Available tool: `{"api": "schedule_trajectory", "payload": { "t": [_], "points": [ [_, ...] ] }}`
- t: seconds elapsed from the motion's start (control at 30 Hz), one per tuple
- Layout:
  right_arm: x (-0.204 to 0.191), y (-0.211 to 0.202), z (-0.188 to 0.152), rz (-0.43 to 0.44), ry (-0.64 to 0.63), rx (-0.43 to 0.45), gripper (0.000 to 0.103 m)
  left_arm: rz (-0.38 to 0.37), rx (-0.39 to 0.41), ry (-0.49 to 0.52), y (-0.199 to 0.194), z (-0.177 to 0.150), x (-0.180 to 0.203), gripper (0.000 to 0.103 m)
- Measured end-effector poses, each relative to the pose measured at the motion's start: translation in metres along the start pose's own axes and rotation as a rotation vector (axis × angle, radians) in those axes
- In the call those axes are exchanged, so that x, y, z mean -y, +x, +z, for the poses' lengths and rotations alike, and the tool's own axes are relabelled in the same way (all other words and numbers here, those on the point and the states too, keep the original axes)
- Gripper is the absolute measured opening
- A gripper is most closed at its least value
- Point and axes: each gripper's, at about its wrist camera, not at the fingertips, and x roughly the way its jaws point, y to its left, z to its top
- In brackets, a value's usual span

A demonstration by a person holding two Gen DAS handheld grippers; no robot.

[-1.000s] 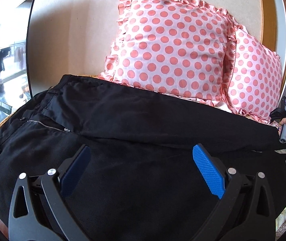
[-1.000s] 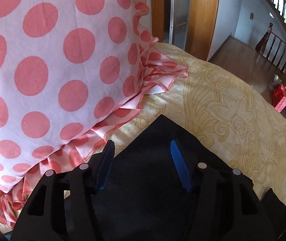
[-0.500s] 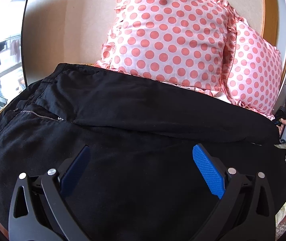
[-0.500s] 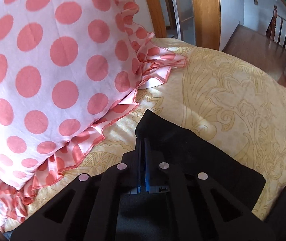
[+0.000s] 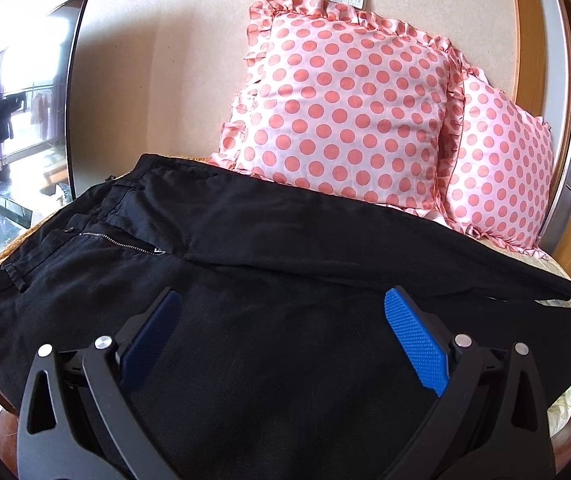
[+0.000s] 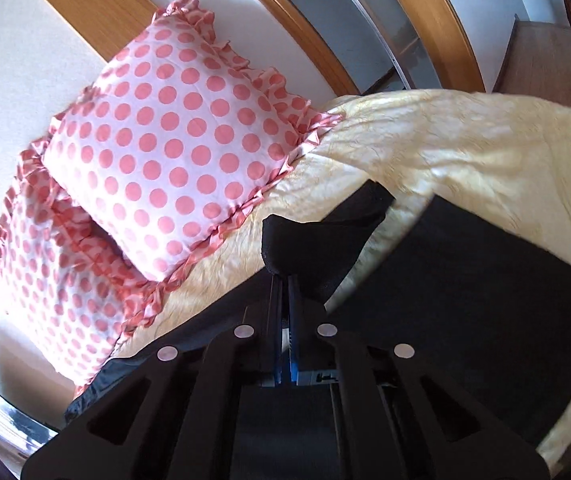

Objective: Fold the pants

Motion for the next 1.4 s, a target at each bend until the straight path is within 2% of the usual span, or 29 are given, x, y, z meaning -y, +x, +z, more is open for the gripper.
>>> {"api": "schedule_trajectory", "payload": {
  "t": [0.03,0.13,0.33,0.4,0.47,0.5,0.67,0.73,0.83,0.87,0.9,0.93,1.0,1.1,1.2,1.27,1.4],
  "points": [
    [0.009,-0.015,-0.012,0.010,0.019,0.005,0.003,-0.001,0.004,0.000,-0.003,0.000,0.000,0.101],
    [0.029,-0.038,-0.037,-0.036,0.039,0.015,0.003,-0.009,0.016,0.001,-0.010,-0.002,0.000,0.101],
    [0.045,-0.042,-0.051,-0.051,0.081,-0.064,0.004,-0.025,0.021,0.000,-0.018,-0.002,0.002,0.101],
    [0.050,-0.043,-0.052,-0.057,0.114,-0.085,0.009,-0.028,0.027,0.000,-0.023,-0.004,0.002,0.101],
    [0.054,-0.041,-0.052,-0.049,0.147,-0.105,0.020,-0.023,0.032,0.005,-0.027,-0.005,0.001,0.101],
    [0.058,-0.041,-0.053,-0.039,0.169,-0.112,0.030,-0.020,0.034,0.007,-0.028,-0.005,0.001,0.101],
    [0.069,-0.042,-0.051,0.021,0.268,-0.102,0.035,0.002,0.054,0.001,-0.031,-0.003,-0.003,0.101],
    [0.070,-0.038,-0.049,0.020,0.280,-0.103,0.035,0.010,0.056,-0.012,-0.030,-0.003,-0.004,0.101],
    [0.063,-0.027,-0.045,-0.005,0.254,-0.097,0.032,-0.009,0.002,0.009,-0.023,-0.002,-0.002,0.101],
    [0.060,-0.024,-0.044,-0.020,0.229,-0.090,0.026,-0.009,-0.007,0.010,-0.021,-0.002,-0.001,0.101],
    [0.058,-0.020,-0.043,-0.025,0.213,-0.084,0.008,-0.012,-0.013,0.006,-0.020,-0.003,-0.002,0.101],
    [0.058,-0.018,-0.041,-0.009,0.216,-0.078,0.003,-0.024,-0.024,-0.002,-0.019,-0.003,-0.004,0.101],
    [0.061,-0.019,-0.035,0.042,0.238,-0.041,0.003,-0.053,-0.049,-0.027,-0.015,-0.002,-0.008,0.101],
    [0.062,-0.039,-0.021,0.109,0.248,0.061,0.002,-0.066,-0.066,-0.076,-0.011,0.003,-0.020,0.101],
    [0.069,-0.061,-0.018,0.102,0.259,0.148,0.002,-0.044,-0.054,-0.096,-0.009,0.014,-0.033,0.101],
    [0.080,-0.061,-0.021,0.054,0.255,0.140,0.002,-0.055,-0.053,-0.100,-0.005,0.028,-0.041,0.101],
    [0.100,-0.045,-0.029,0.023,0.292,0.084,0.003,-0.064,-0.084,-0.081,0.020,0.069,-0.053,0.101]
  ]
}}
